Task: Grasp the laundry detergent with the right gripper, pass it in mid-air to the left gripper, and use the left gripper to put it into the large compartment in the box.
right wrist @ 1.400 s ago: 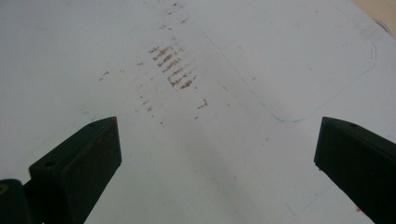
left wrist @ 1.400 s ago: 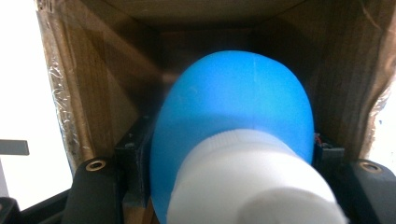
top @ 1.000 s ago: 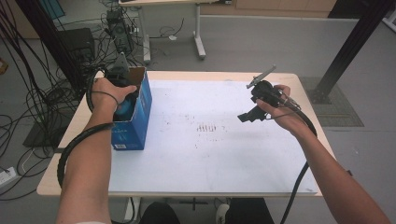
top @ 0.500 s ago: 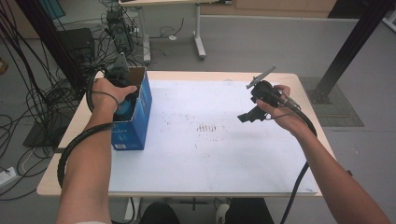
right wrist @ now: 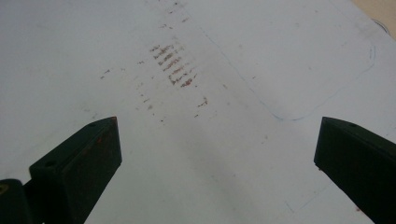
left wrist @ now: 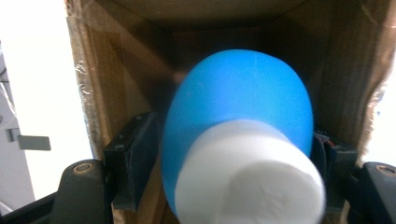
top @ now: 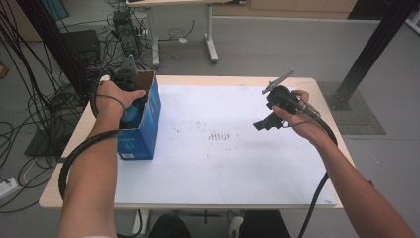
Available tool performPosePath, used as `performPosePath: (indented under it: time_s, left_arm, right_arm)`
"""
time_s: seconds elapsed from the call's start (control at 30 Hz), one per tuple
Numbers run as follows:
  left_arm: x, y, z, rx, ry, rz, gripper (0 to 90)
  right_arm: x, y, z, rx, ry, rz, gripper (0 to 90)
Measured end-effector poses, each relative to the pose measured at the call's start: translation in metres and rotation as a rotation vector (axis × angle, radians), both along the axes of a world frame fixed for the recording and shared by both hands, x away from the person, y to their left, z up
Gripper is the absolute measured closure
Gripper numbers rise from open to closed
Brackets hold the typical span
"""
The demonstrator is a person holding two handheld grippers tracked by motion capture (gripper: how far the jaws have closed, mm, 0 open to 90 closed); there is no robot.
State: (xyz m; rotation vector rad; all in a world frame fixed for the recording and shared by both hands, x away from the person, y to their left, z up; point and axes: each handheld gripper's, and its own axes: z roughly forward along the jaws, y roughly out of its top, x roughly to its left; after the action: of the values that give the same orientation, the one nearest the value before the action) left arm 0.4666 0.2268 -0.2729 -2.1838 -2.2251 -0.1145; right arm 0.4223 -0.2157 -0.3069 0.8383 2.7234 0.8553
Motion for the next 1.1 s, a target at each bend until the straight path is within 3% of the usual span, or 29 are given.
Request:
performPosePath:
  time_s: [0.63, 0.93, 1.1]
  left_arm:
    - [-0.011, -0.006, 0.040, 0.011, -0.041, -0.021, 25.8]
    - [-0.017, -0.018, 0.064, -0.010, -0.093, -0.047, 22.1]
    - [-0.015, -0.030, 0.076, -0.030, -0.127, -0.088, 19.2]
  right_arm:
    - [-0.002, 0.002, 0.006, 0.004, -0.012, -0.003, 0.7]
    - [-0.006, 0.005, 0.011, 0.003, -0.016, 0.000, 0.8]
    - [-0.008, 0.005, 0.014, -0.007, -0.017, -0.003, 0.7]
